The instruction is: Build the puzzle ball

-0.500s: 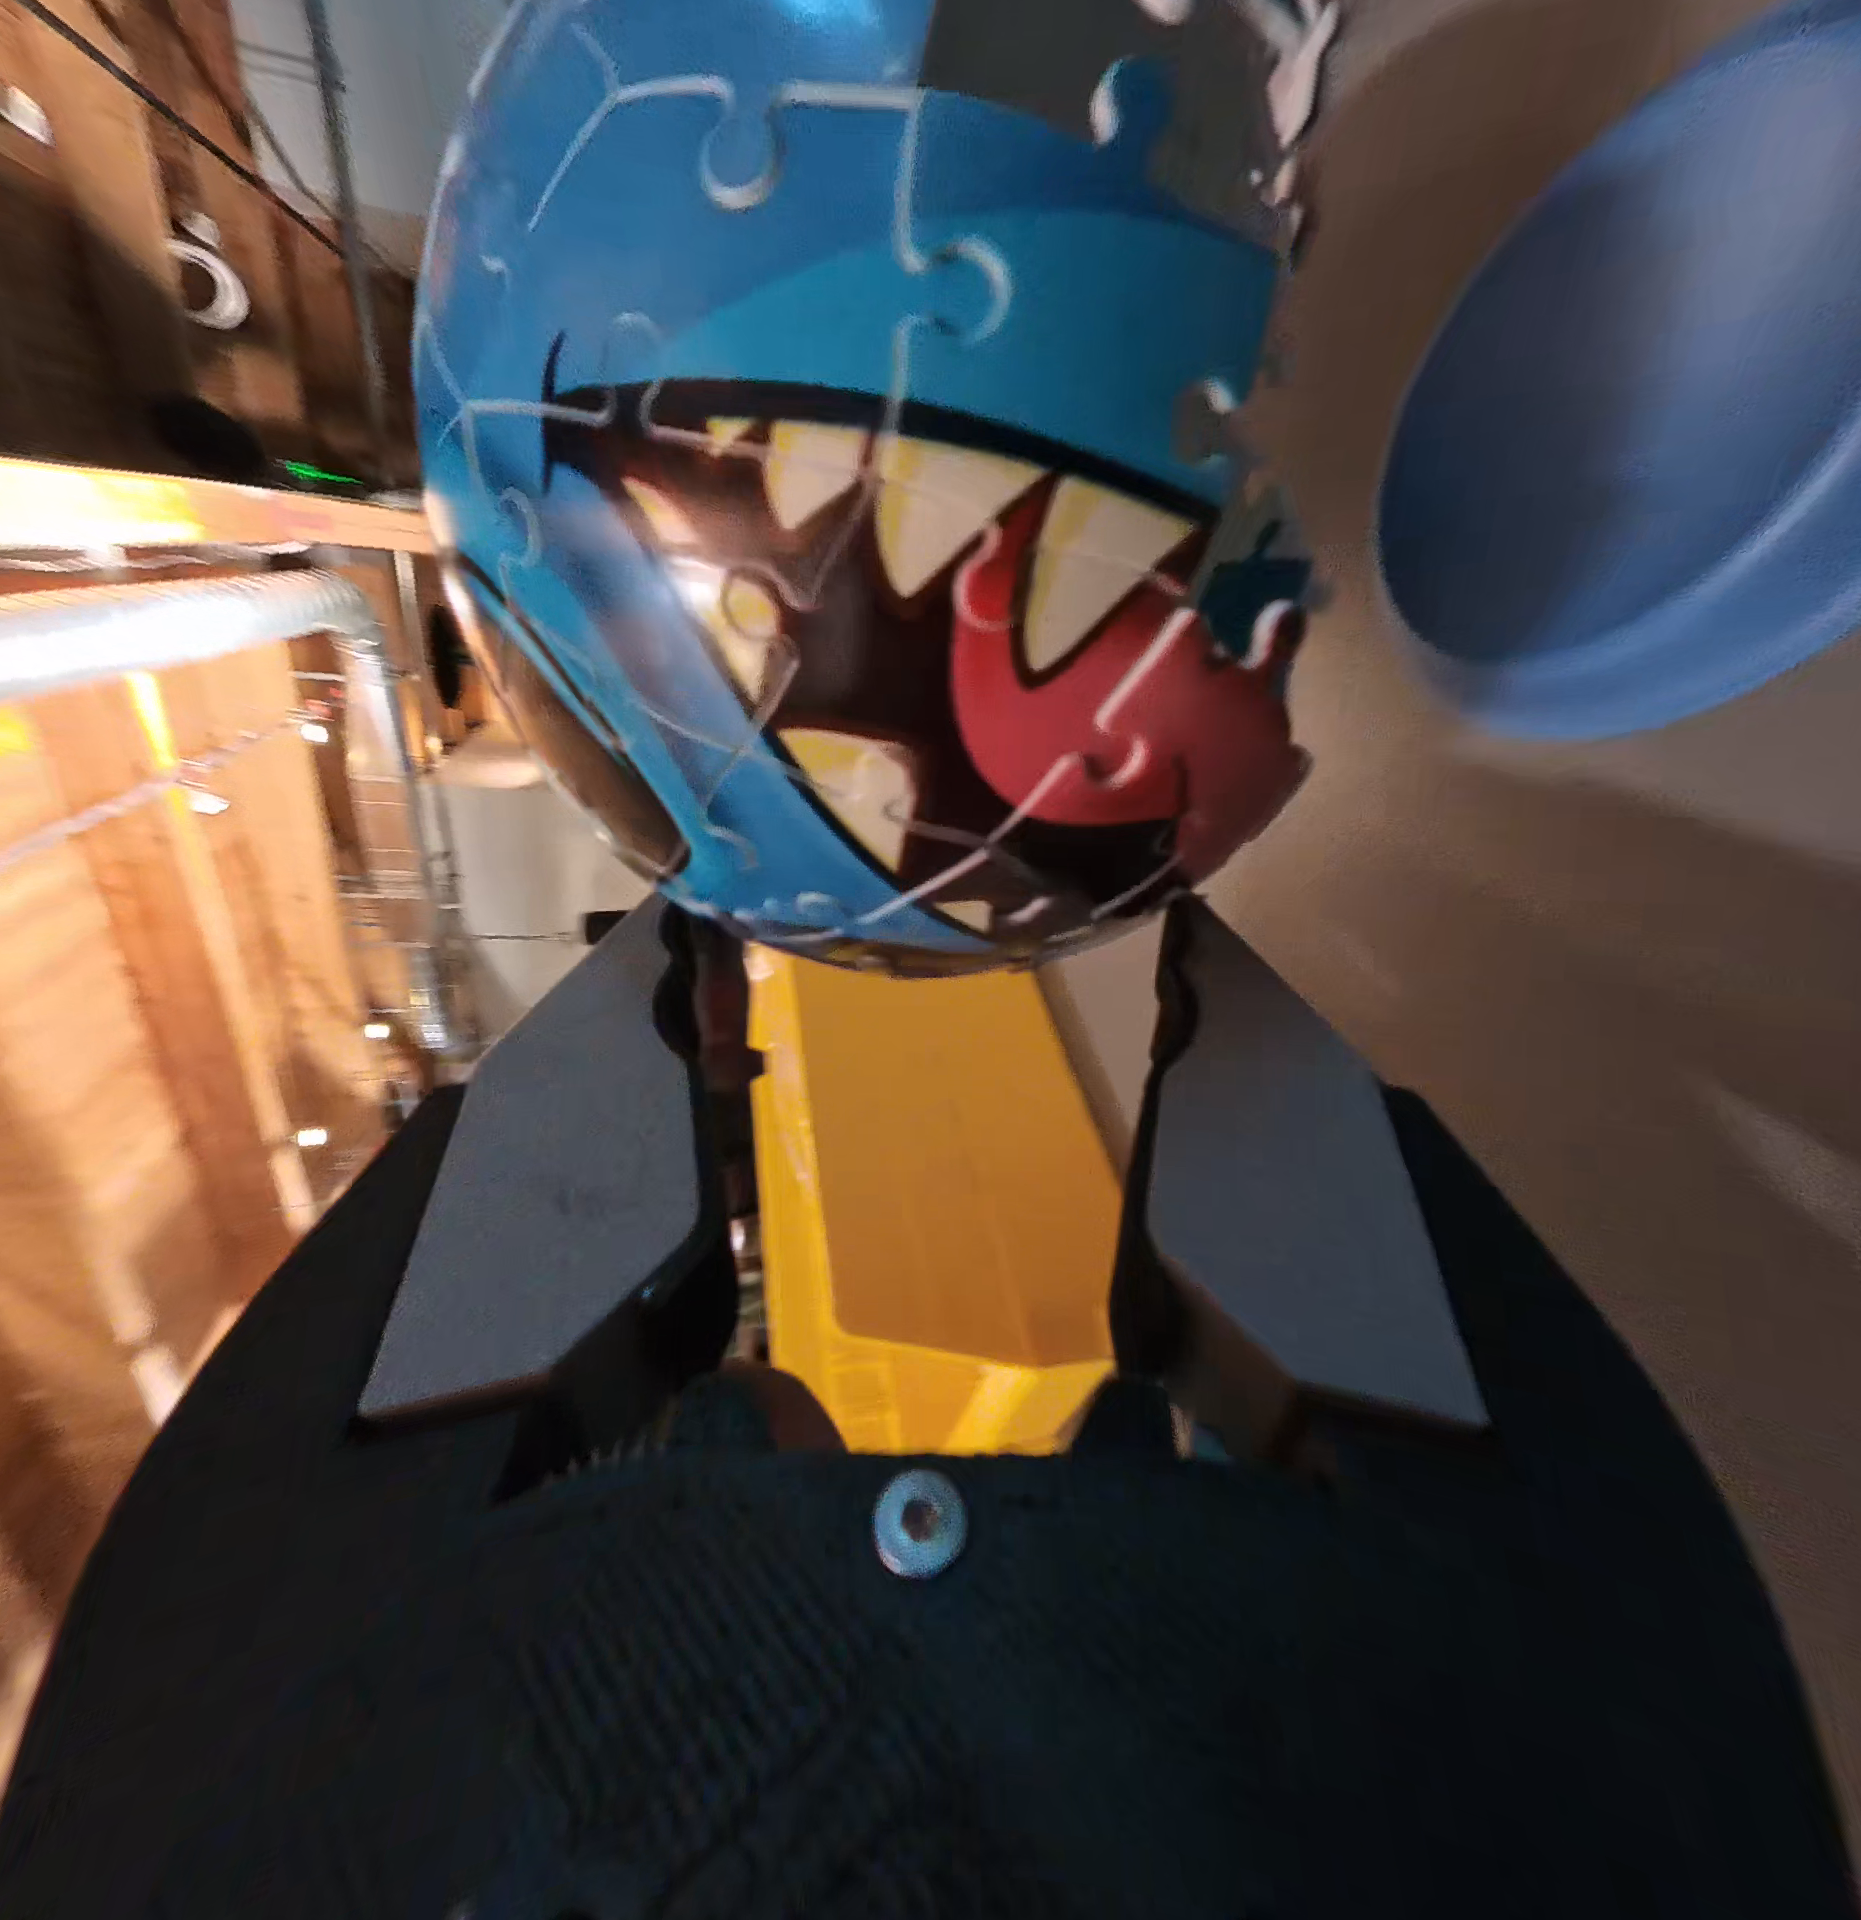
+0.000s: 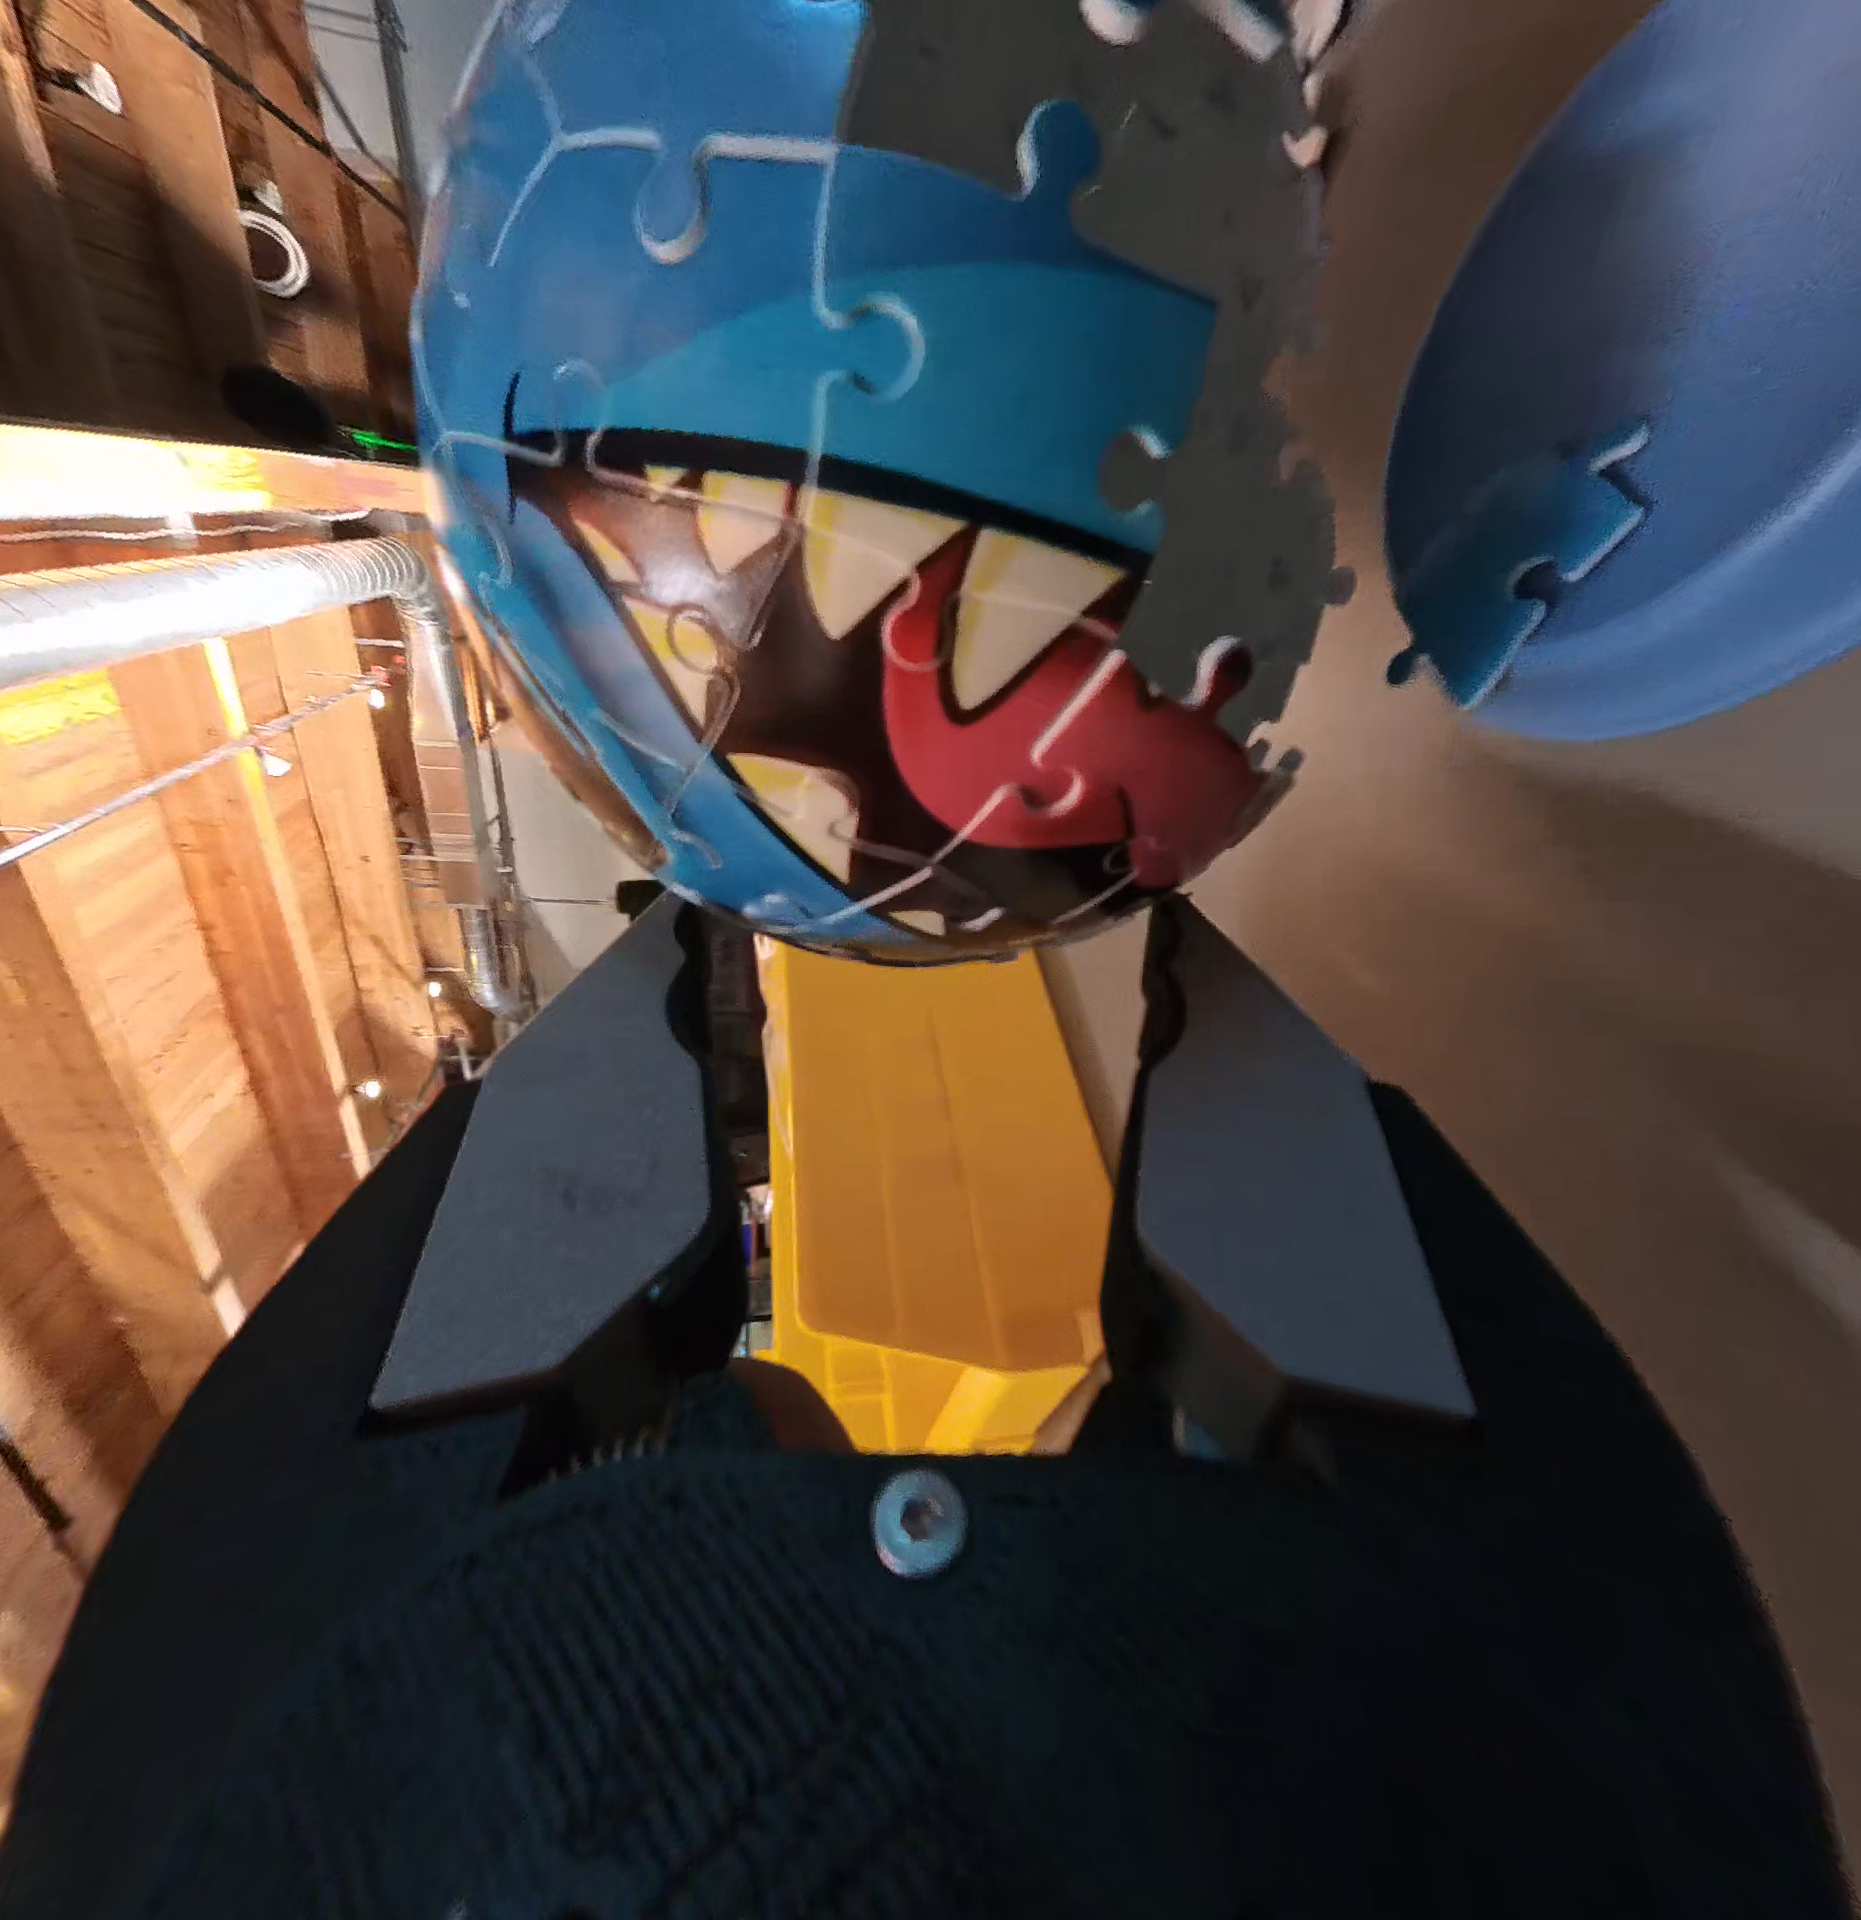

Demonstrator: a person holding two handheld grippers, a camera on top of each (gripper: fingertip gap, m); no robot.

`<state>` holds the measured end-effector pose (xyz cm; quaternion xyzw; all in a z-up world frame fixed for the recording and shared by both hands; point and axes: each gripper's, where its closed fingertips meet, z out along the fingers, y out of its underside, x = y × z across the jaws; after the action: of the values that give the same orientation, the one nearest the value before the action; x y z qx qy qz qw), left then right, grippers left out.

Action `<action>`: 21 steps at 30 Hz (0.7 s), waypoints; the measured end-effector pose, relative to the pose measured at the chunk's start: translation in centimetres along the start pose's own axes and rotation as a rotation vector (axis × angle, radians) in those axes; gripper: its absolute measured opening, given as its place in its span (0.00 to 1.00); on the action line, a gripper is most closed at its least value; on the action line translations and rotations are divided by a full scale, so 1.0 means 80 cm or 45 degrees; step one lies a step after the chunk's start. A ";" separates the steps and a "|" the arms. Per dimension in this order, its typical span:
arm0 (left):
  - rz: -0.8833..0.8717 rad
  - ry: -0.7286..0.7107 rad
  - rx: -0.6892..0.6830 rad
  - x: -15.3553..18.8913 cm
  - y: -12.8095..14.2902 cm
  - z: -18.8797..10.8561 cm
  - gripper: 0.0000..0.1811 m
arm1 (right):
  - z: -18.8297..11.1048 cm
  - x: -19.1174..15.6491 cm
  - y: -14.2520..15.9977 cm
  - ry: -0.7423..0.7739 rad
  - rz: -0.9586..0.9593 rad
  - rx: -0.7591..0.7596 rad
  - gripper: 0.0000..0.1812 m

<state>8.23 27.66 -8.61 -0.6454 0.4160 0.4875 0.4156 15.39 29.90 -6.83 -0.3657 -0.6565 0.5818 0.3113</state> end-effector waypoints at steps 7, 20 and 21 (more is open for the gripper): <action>-0.281 0.185 -0.025 0.007 0.009 -0.008 0.46 | 0.012 0.005 -0.015 -0.066 0.225 -0.045 0.60; -0.902 0.509 -0.086 0.045 0.047 -0.041 0.45 | 0.086 0.018 0.002 -0.387 0.763 -0.251 0.62; -0.928 0.527 -0.089 0.049 0.049 -0.043 0.45 | 0.090 0.017 0.004 -0.396 0.767 -0.267 0.62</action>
<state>6.22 22.67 -12.28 -0.8483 0.2186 0.1824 0.4465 8.69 27.24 -8.11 -0.4799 -0.6147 0.6257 -0.0174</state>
